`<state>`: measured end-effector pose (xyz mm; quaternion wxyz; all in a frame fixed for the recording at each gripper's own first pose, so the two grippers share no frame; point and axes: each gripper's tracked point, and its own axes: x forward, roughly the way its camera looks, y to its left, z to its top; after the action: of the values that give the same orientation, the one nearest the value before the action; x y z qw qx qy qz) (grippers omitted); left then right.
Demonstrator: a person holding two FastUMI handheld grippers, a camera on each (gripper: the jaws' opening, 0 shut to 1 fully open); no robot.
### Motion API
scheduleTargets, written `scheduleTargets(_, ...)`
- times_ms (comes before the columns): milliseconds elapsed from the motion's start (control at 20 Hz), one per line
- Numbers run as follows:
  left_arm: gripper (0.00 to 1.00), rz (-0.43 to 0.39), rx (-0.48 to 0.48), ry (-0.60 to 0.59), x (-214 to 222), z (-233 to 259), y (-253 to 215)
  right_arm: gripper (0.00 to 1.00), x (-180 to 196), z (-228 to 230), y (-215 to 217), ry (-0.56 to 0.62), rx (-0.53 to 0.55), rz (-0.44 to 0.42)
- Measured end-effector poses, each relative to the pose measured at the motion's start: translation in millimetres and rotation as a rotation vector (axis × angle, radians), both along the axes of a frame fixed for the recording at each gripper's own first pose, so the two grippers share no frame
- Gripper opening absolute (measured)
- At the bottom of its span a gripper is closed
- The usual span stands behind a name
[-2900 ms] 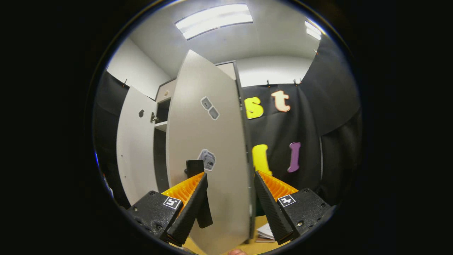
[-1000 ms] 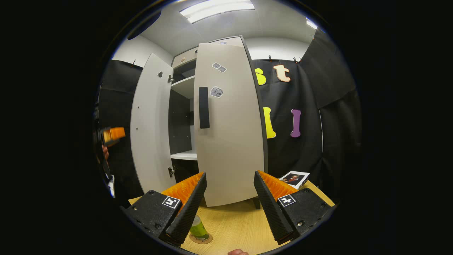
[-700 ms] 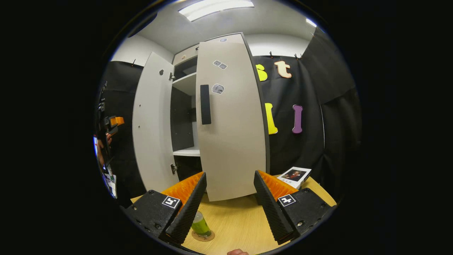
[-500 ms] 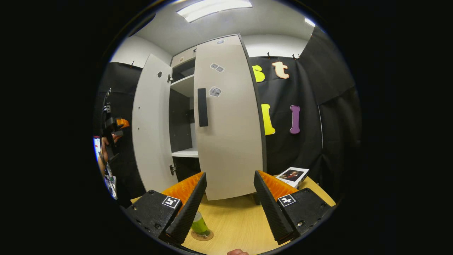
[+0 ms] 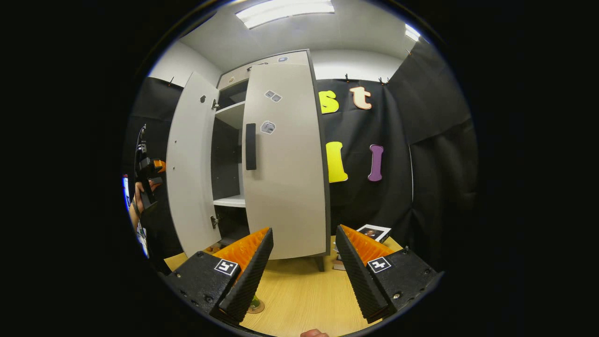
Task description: Grasp the bottle in the cabinet with the left hand and place it on the coaster, then close the right door with the right hand and the left door with the left hand.
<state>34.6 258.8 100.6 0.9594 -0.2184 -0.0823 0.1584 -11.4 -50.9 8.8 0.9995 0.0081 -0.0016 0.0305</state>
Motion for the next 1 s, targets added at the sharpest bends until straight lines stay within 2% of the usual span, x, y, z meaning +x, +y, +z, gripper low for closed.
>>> scheduleTargets(100, 0.93, 0.026, 0.081, 0.01, -3.2, 5.5, -9.5, 0.83, 0.5, 0.2, -1.2, -0.001, 0.007, -0.004)
scheduleTargets(150, 1.0, 0.029, 0.109, 0.016, -1.8, 7.5, -17.6, 0.83, 0.3, 0.6, -1.9, 0.0, 0.008, -0.005)
scheduleTargets(200, 0.99, 0.02, 0.115, 0.02, 0.8, 10.8, -25.5, 0.83, -0.2, -0.8, -2.5, -0.001, 0.008, -0.006)
scheduleTargets(250, 0.93, -0.002, 0.108, 0.023, 0.1, 11.5, -33.0, 0.83, -0.3, -0.5, -3.6, -0.001, 0.008, -0.008)
scheduleTargets(350, 0.93, -0.057, 0.101, 0.02, -1.3, 9.5, -51.2, 0.83, -0.8, -0.8, -3.8, 0.0, 0.012, -0.011)
scheduleTargets(400, 0.99, -0.084, 0.104, 0.018, 0.9, 8.2, -60.2, 0.83, -0.5, -1.0, -3.3, 0.0, 0.014, -0.012)
scheduleTargets(550, 0.99, -0.18, 0.103, 0.019, 9.8, 4.9, -98.9, 0.83, 4.1, 3.7, -9.3, -0.006, 0.009, -0.018)
scheduleTargets(600, 0.93, -0.212, 0.1, 0.017, 15.1, 4.6, -111.1, 0.83, 2.4, 3.4, -10.5, -0.011, 0.007, -0.02)
scheduleTargets(650, 0.99, -0.242, 0.096, 0.014, 19.6, 4.2, -122.8, 0.83, 1.2, 4.9, -11.9, -0.015, 0.003, -0.025)
scheduleTargets(750, 0.99, -0.296, 0.091, 0.008, 31.4, 0.3, -144.8, 0.83, -3.9, 6.2, -18.5, -0.02, -0.004, -0.045)
scheduleTargets(800, 0.99, -0.316, 0.091, 0.005, 38.3, 0.2, -151.8, 0.83, -7.1, 6.1, -22.1, -0.023, -0.008, -0.059)
scheduleTargets(850, 0.94, -0.328, 0.09, 0.002, 43.8, 1.5, -156.6, 0.83, -10.2, 6.8, -27.1, -0.026, -0.007, -0.073)
scheduleTargets(1000, 0.94, -0.351, 0.106, -0.005, 54.3, 4.8, -167.2, 0.83, -18.2, 5.5, -36.4, -0.026, 0.004, -0.1)
